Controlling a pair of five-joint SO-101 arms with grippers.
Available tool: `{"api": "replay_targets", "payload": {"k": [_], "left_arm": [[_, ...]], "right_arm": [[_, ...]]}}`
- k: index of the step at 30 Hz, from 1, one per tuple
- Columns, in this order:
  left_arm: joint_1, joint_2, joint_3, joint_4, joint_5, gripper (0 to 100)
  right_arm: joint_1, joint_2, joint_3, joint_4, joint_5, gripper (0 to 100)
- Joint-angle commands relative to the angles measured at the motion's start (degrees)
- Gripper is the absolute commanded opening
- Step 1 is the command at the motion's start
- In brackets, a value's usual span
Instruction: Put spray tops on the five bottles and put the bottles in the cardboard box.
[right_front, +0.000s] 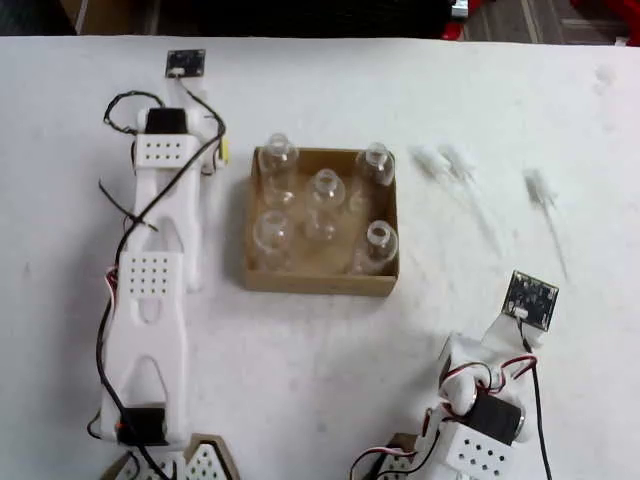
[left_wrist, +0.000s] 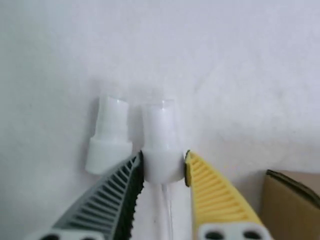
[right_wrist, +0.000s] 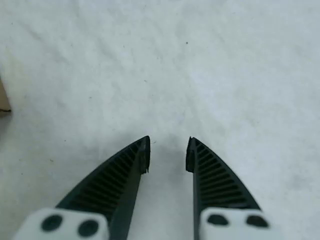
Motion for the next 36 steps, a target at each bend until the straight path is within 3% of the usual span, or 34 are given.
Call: {"api": "replay_targets", "payload": {"k": [1,5,11,15,26,30,36], "left_arm": [[0.1,-0.6,-2.3,-1.9,0.5,9],[0.1,-0.7,-2.5,-1.2,0.6,9],[0.4,-5.5,-11.7,10.7,0.2,3],[1.0,-15.4,-11.4,14.9,0.2,3],[7.5,-40.1,-10.8,16.0,0.3,2],[10.6,-50.9,-3.3,16.0,0.3,2],[15.5,-72.9,21.9,15.6,0.2,2]], "right_arm": [[0.5,-0.2,0.5,0.4,0.8,9.9],[0.5,-0.2,0.5,0.4,0.8,9.9],[0.5,-0.2,0.5,0.4,0.8,9.9],[0.5,-0.2,0.5,0.4,0.8,9.9],[0.5,-0.2,0.5,0.4,0.8,9.9],[0.5,-0.2,0.5,0.4,0.8,9.9],[0.5,-0.2,0.5,0.4,0.8,9.9]]}}
